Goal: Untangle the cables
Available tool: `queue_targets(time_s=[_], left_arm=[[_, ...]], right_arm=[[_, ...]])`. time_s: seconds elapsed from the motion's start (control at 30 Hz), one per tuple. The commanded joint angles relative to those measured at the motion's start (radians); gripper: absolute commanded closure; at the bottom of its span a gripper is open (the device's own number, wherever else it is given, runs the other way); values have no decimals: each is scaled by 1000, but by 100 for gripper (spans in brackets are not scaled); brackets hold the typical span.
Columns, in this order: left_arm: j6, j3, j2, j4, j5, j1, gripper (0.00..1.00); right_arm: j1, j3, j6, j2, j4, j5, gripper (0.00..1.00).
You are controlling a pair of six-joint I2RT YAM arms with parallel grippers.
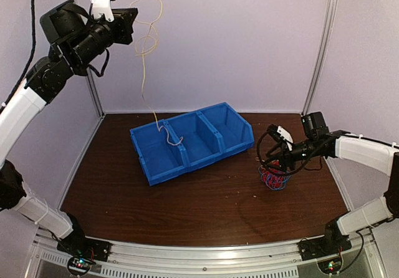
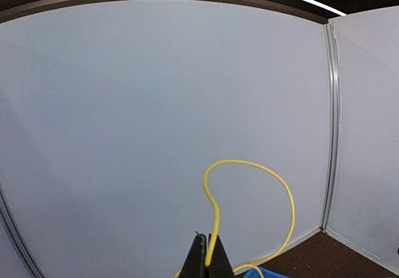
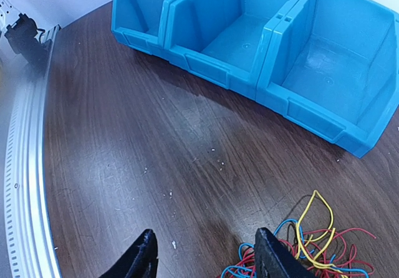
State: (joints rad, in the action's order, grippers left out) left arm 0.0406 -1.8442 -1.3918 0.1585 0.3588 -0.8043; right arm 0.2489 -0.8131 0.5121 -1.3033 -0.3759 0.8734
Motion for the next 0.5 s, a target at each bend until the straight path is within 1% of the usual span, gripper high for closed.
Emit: queue_targets(time_s=[0.0, 0.27, 0.47], left_arm=[[28, 27, -19, 23, 23, 61, 100], [-24, 172, -3, -3, -2, 125, 100], [-85, 323, 10, -34, -32, 153, 100]], right_arm=[[-3, 15, 9, 24, 17, -24, 47], [-3, 15, 15, 22, 11, -31, 47], [-3, 15, 17, 20, 11, -34, 47]])
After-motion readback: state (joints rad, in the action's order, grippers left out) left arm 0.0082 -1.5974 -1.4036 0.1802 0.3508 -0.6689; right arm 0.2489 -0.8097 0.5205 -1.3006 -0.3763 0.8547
